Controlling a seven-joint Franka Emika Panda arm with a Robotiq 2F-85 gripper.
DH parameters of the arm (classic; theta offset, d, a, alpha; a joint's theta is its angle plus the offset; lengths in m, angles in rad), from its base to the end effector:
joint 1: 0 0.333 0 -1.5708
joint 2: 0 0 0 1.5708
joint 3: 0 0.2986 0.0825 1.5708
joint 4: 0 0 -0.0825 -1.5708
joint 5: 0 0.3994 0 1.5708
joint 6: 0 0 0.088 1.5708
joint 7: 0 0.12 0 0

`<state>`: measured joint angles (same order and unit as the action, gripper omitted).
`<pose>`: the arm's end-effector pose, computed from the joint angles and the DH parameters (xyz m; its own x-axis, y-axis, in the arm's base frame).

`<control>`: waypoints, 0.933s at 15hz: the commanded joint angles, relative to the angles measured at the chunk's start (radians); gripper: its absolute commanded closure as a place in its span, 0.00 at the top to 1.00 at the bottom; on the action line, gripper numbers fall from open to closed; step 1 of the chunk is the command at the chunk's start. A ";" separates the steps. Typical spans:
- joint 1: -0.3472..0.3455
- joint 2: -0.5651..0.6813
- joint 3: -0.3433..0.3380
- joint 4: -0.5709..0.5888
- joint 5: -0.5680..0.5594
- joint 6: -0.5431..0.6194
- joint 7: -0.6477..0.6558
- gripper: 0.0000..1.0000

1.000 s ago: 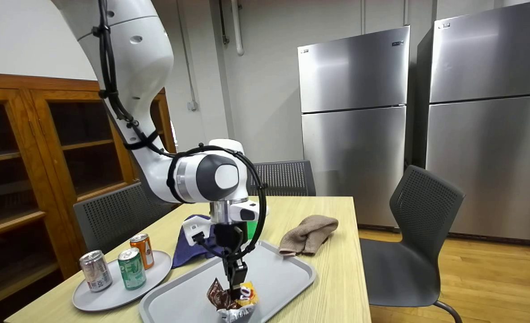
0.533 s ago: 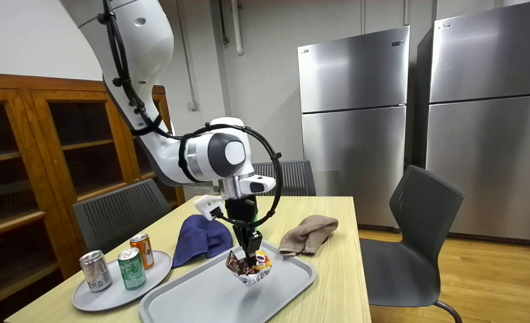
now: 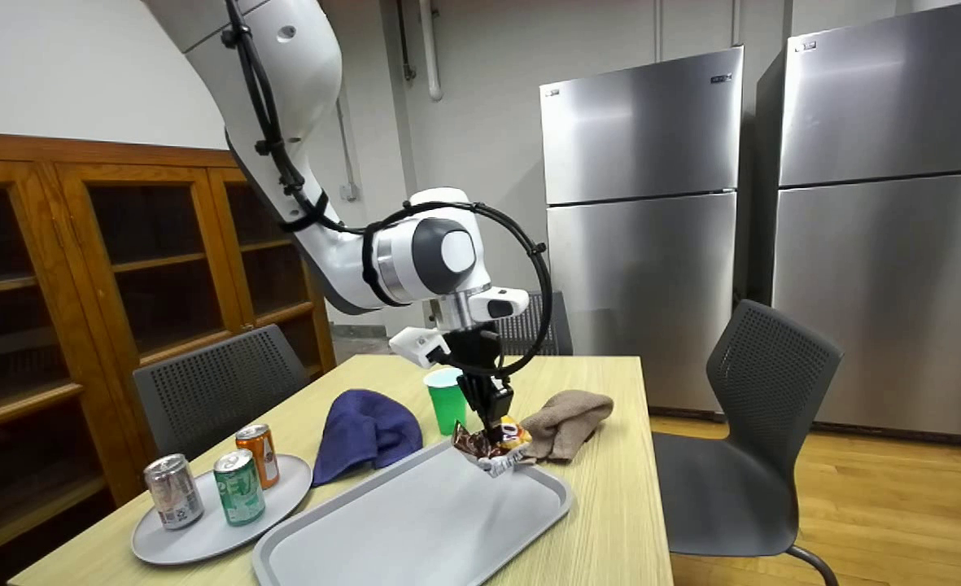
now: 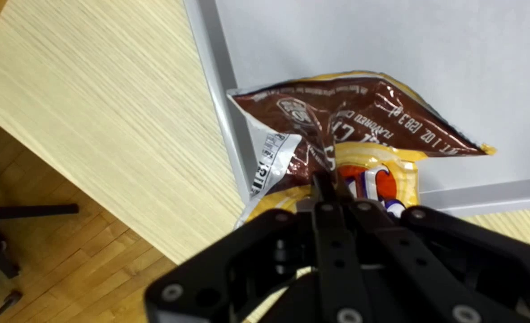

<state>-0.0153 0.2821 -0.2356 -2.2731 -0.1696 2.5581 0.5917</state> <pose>0.5238 -0.1373 0.1942 0.7709 -0.6314 0.0837 -0.6366 -0.7594 0.1345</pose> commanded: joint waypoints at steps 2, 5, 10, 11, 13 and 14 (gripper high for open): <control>-0.028 0.086 -0.023 0.122 0.002 -0.026 -0.043 0.00; -0.042 0.145 -0.044 0.187 0.013 -0.027 -0.046 0.00; -0.073 0.253 -0.065 0.305 0.045 -0.036 -0.051 0.00; -0.078 0.276 -0.068 0.331 0.051 -0.040 -0.049 0.00; -0.092 0.319 -0.068 0.384 0.070 -0.055 -0.051 0.00; -0.096 0.338 -0.070 0.409 0.078 -0.064 -0.049 0.00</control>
<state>-0.0923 0.5525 -0.3069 -1.9702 -0.1302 2.5519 0.5768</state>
